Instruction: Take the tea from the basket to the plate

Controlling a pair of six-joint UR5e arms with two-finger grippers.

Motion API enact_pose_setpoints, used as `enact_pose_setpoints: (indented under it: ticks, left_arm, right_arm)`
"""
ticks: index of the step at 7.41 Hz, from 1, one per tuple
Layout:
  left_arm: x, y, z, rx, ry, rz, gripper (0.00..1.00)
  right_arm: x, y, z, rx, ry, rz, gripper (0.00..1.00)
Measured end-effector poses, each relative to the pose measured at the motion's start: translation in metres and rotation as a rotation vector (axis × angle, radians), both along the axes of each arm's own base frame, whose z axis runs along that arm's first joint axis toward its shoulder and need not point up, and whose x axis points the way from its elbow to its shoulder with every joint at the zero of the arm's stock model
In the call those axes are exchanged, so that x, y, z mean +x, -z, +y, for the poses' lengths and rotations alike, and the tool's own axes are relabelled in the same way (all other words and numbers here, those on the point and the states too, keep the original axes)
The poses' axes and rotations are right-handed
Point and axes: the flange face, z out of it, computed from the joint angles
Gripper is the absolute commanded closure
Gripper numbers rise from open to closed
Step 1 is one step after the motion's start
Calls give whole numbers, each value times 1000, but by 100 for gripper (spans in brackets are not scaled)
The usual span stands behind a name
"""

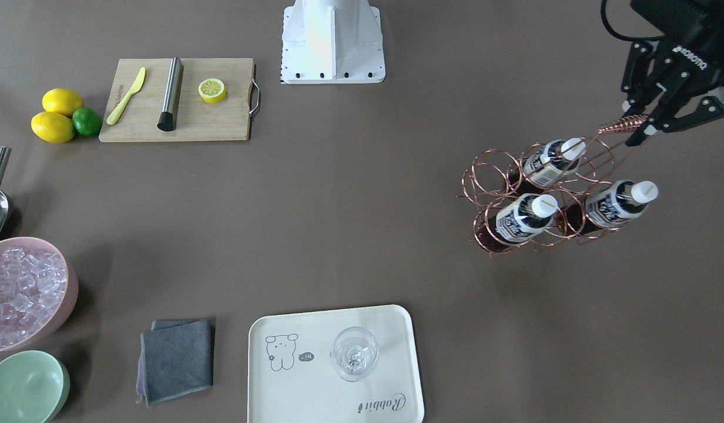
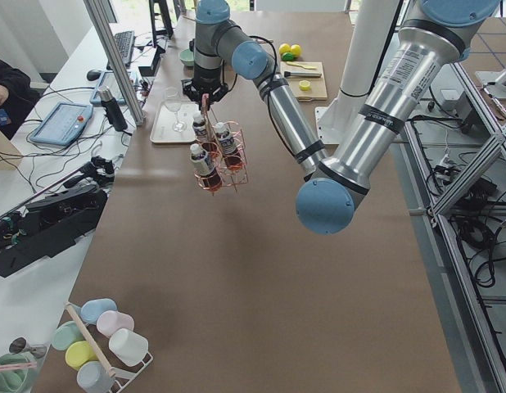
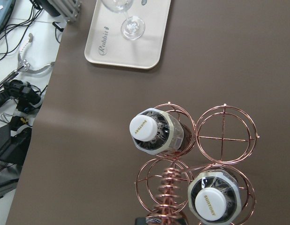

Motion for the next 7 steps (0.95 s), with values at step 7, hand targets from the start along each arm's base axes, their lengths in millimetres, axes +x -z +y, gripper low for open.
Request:
enact_pose_setpoints:
  ticks: [7]
  left_arm:
    - [199,141,92,-53,-146,156,100]
  right_arm:
    - [-155,197,-51,-96,-88,-109,0]
